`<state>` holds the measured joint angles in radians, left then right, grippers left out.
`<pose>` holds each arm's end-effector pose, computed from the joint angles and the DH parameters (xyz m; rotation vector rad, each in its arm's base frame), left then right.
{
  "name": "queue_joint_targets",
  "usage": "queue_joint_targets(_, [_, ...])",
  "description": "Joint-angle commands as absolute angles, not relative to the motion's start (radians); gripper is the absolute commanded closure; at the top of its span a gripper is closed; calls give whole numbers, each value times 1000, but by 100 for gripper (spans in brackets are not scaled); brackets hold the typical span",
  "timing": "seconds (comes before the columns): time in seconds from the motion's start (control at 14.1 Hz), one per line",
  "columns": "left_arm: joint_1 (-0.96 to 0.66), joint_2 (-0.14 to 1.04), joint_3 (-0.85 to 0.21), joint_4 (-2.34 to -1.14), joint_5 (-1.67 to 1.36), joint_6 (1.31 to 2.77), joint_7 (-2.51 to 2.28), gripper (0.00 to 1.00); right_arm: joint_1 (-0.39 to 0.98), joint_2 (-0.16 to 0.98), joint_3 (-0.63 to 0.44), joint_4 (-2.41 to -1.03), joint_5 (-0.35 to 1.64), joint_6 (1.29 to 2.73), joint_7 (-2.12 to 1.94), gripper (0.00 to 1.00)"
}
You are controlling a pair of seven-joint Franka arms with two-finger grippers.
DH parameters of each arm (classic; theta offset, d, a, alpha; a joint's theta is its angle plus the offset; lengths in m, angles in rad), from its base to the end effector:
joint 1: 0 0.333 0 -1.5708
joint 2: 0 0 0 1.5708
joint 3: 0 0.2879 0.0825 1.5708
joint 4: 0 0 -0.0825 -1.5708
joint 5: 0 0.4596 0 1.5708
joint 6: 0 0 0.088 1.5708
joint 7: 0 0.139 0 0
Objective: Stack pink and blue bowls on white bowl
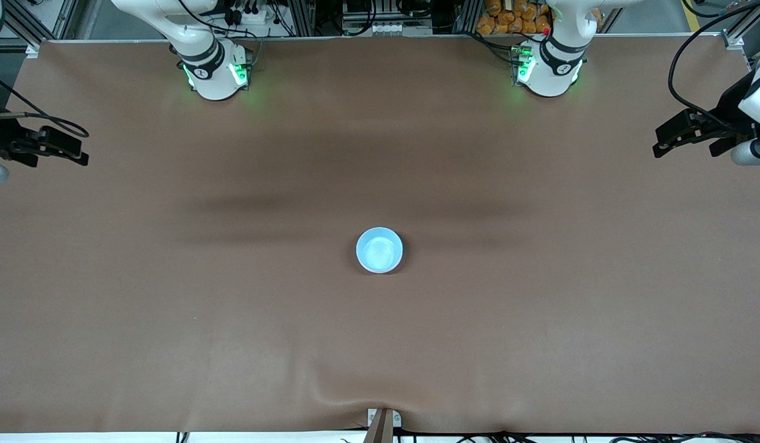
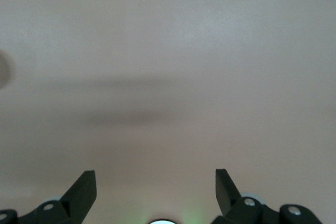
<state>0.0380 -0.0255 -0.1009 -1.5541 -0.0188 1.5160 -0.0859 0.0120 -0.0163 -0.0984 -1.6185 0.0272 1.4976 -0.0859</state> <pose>0.6157 -0.0421 0.5846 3.1261 0.0346 -0.0217 0.6108 -0.0493 0.5428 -3.0999 -0.0003 0.1579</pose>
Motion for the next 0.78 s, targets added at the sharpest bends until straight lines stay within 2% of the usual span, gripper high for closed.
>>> queue_joint_targets(0.0, [37,-23,-106,-1549,-12,1509,-103,0,5,-20,-104,-1579,8,1468,-126,0])
queue_joint_targets(0.71, [40,-20,-106,-1549,-14,1509,-100,0,-18,-17,-100,-1572,11,1453,-118,0])
